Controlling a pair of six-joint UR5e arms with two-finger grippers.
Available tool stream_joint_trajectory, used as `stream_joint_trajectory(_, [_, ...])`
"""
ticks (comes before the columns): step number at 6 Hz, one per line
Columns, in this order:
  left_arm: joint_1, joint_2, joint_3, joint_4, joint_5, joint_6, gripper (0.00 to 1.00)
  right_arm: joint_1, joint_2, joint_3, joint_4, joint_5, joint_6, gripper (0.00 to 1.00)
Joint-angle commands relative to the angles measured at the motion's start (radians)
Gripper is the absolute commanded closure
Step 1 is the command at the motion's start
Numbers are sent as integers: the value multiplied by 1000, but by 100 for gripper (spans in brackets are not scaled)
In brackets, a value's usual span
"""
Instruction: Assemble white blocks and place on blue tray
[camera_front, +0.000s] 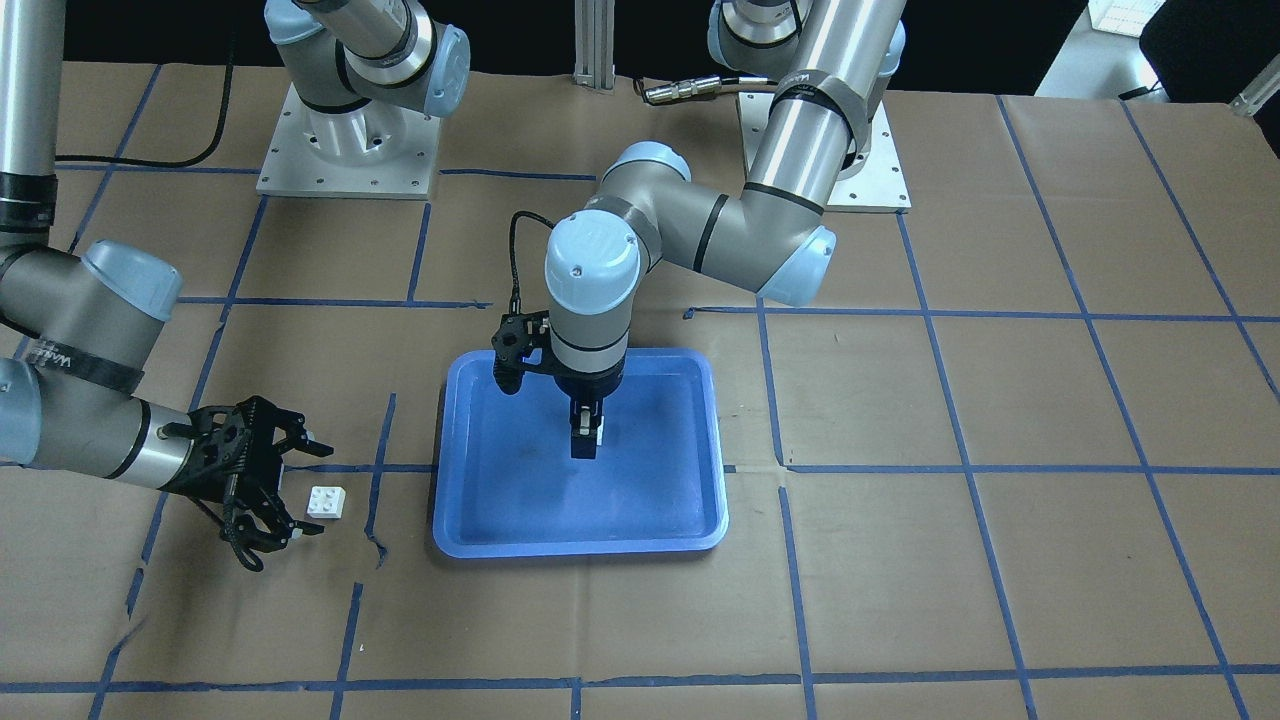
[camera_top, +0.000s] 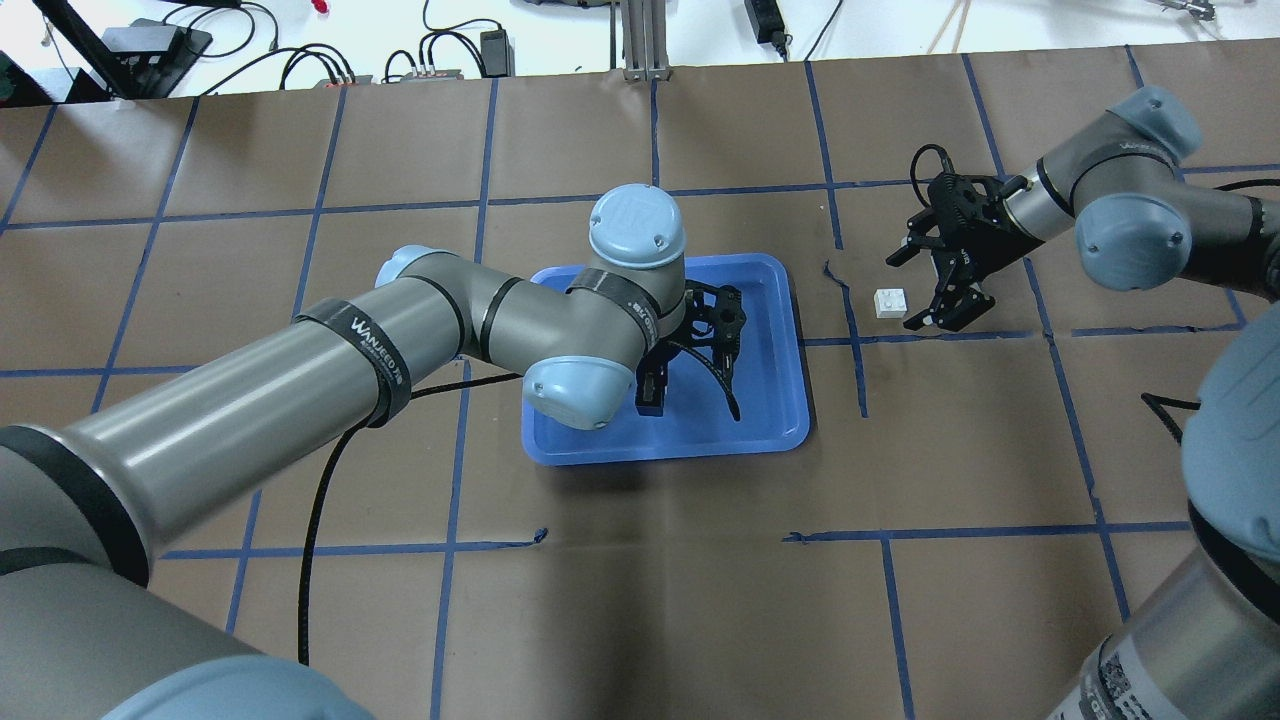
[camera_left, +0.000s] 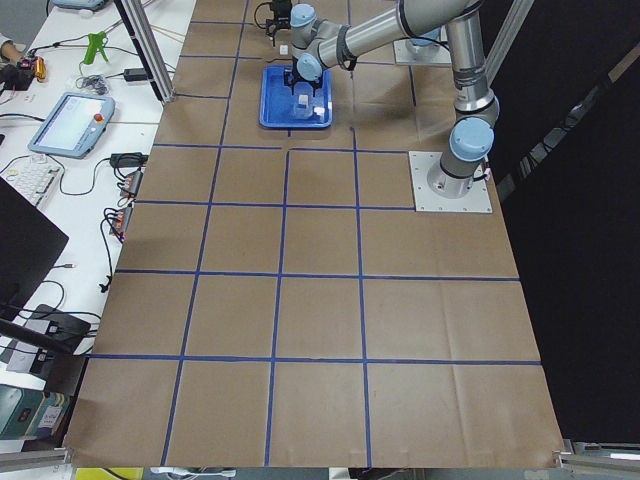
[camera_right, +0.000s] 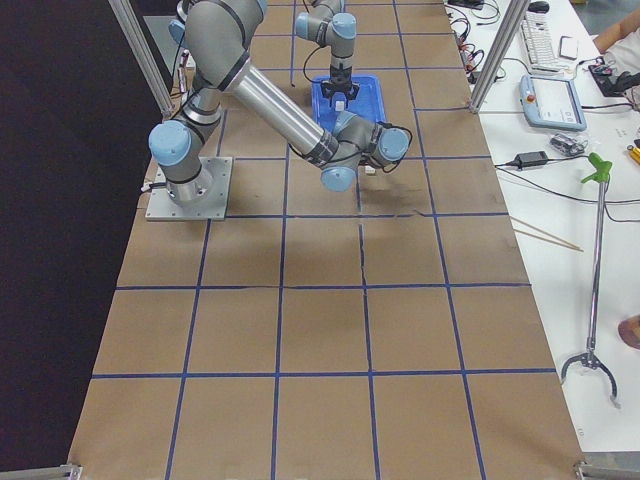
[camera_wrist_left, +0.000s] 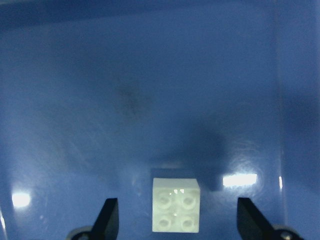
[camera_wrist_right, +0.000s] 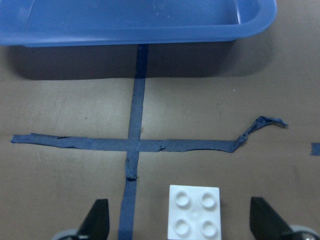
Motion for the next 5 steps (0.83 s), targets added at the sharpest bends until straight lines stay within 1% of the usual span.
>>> stream_joint_trajectory(1, [63,166,63,-276,0,-49,12,0,4,-2,-22,2,3,7])
stream_joint_trajectory(2, [98,277,168,-531,-5,-47,12,0,6,-4,-30,-1,1,30])
stream_joint_trajectory(3, [99,359,256,-740,-5,-50,12,0,4,-7,-33,1,1,49])
stream_joint_trajectory(4, [105,439,275,-799,0,-123,12,0,3,-4,-68,-1,-2,63])
stream_joint_trajectory(5, [160,462,266,-799,10,-271,12,0,-2,-11,-75,1,-2,70])
